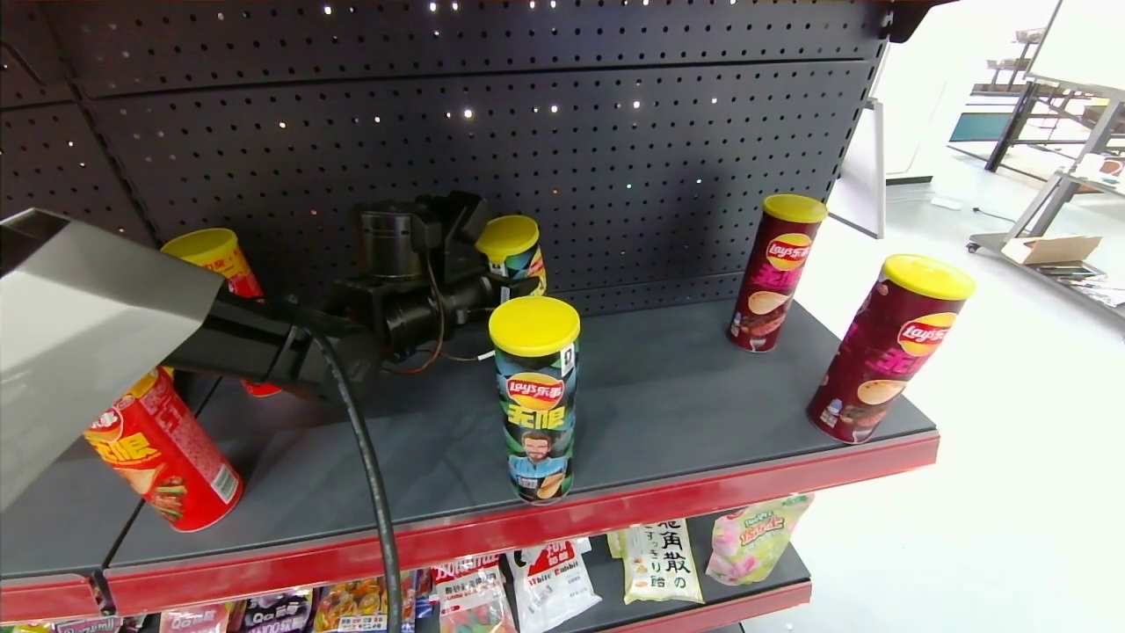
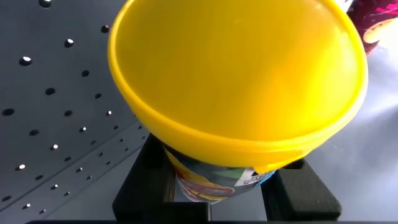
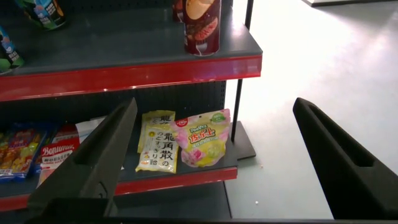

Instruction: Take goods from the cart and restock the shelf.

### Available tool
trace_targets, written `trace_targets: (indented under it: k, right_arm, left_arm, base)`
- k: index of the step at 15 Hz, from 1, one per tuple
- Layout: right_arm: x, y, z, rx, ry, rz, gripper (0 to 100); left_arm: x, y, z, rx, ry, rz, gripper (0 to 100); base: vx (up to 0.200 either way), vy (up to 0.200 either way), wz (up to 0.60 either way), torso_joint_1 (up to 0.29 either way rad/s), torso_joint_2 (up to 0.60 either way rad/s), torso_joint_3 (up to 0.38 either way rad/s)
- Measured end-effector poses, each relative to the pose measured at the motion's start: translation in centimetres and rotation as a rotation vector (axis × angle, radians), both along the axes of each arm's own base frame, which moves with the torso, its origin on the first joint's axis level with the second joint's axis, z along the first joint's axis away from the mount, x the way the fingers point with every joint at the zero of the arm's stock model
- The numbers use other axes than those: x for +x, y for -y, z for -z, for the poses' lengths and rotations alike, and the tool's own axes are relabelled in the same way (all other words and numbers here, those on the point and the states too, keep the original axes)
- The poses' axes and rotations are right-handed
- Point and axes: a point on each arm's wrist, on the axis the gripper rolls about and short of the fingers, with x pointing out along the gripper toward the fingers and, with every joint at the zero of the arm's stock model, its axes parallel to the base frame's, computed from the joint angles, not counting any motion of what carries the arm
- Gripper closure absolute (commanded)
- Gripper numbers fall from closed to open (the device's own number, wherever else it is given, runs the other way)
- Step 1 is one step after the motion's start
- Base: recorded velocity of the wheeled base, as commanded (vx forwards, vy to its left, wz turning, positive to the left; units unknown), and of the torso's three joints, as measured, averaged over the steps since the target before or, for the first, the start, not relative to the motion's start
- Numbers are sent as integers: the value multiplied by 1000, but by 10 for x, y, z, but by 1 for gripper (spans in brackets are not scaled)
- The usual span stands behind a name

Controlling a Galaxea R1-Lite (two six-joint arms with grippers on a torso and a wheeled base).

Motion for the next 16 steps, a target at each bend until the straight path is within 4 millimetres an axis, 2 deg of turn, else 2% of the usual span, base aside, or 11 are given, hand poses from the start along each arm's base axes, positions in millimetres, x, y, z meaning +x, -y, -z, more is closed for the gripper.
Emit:
trace_targets:
  k: [4, 12, 13, 16]
  right_arm:
    - [0, 0, 0, 0, 0, 0, 0]
    - [0, 0, 0, 0, -1, 0, 0]
    - [0, 0, 0, 0, 0, 0, 0]
    - [0, 0, 0, 0, 0, 0, 0]
  left_arm:
    - [-6, -3, -6, 3, -8, 0, 100]
    - [-12, -4, -2, 16, -26, 3, 100]
    - [-12, -4, -2, 17, -26, 2, 0]
    - [-12, -4, -2, 16, -24, 3, 0]
  base:
    - [0, 0, 0, 0, 0, 0]
    - [0, 0, 0, 0, 0, 0]
    - [0, 0, 0, 0, 0, 0]
    - [0, 0, 0, 0, 0, 0]
